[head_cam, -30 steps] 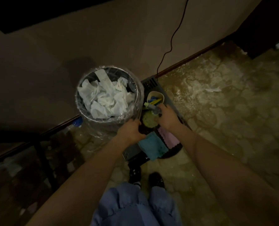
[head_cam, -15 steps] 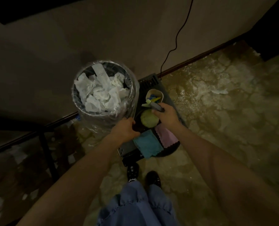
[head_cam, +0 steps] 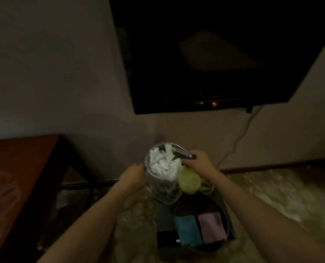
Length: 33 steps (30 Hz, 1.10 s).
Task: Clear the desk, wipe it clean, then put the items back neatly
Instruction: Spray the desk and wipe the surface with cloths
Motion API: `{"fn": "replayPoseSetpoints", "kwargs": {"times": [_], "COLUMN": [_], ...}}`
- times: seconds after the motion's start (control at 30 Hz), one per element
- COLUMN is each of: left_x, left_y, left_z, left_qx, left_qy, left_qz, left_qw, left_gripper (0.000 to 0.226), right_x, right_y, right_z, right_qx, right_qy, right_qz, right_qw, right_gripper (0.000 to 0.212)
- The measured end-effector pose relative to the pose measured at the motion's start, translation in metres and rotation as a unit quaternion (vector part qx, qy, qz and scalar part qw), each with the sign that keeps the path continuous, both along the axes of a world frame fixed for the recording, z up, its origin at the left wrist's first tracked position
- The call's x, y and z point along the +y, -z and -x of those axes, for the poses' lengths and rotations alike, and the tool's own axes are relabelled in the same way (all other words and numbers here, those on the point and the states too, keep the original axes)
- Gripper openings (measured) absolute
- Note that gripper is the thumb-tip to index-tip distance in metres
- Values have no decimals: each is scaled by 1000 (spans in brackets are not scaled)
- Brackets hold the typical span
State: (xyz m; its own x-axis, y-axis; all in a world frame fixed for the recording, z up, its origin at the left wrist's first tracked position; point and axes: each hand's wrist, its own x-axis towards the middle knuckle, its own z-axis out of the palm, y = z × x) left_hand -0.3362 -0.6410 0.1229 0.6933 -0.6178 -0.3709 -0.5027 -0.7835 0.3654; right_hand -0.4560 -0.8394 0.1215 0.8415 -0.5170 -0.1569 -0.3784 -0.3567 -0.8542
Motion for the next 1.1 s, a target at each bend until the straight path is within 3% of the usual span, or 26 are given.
{"fn": "replayPoseSetpoints", "kwargs": {"times": [0.13,0.27,0.57,0.87,1.1], "left_x": [83,182,433,637,712], "left_y": [-31,-54,-58,-49,-14], "left_z": [-16,-23,-31,-41,-79], "left_qx": [-65,-65,-84,-86,-53], "left_qy": [-90,-158,-319,-425,-479], "left_qz": [-7,23,16,-33,-17], "left_qw": [994,985,944,901,876], "left_gripper": [56,57,65,59,59], "right_x": [60,148,418,630,717], "right_y": [-45,-75,-109,-101,-65], "right_z": [-46,-93,-180,-231,-288], "right_qx": [-45,-73,-105,-118,-114], "right_qy": [-79,-151,-321,-389,-394], "right_qz": [41,42,16,-19,-8], "right_qw": [995,985,941,913,912], "right_gripper": [17,11,7,11,10]}}
